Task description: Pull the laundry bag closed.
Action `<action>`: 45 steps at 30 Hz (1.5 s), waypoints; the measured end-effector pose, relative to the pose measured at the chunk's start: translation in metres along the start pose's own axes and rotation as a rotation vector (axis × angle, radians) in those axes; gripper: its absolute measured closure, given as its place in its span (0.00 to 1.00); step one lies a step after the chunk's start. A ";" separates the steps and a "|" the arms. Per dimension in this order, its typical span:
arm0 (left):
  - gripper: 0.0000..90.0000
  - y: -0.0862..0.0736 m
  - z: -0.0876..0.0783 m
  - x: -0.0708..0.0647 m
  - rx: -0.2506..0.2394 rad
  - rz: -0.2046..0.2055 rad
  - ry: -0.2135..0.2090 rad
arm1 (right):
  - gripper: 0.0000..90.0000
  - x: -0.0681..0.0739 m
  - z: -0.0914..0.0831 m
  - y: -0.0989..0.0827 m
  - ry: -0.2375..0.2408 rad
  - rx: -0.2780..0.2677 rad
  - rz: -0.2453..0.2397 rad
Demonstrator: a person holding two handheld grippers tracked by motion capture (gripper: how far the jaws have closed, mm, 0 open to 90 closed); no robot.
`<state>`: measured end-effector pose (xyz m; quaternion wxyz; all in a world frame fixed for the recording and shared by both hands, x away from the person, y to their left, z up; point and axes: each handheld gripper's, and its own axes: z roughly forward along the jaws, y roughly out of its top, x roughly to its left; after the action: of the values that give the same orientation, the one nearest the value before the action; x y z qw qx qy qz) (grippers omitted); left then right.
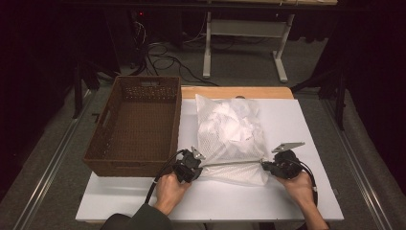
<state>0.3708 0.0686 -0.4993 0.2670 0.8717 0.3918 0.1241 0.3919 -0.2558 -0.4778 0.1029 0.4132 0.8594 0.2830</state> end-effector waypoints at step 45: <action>0.97 0.003 0.001 -0.002 0.012 0.002 0.067 | 0.97 0.001 0.012 0.002 -0.013 0.007 0.012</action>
<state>0.3713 0.0650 -0.4981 0.2484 0.8690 0.4005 0.1509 0.3975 -0.2496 -0.4870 0.1055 0.4207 0.8571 0.2780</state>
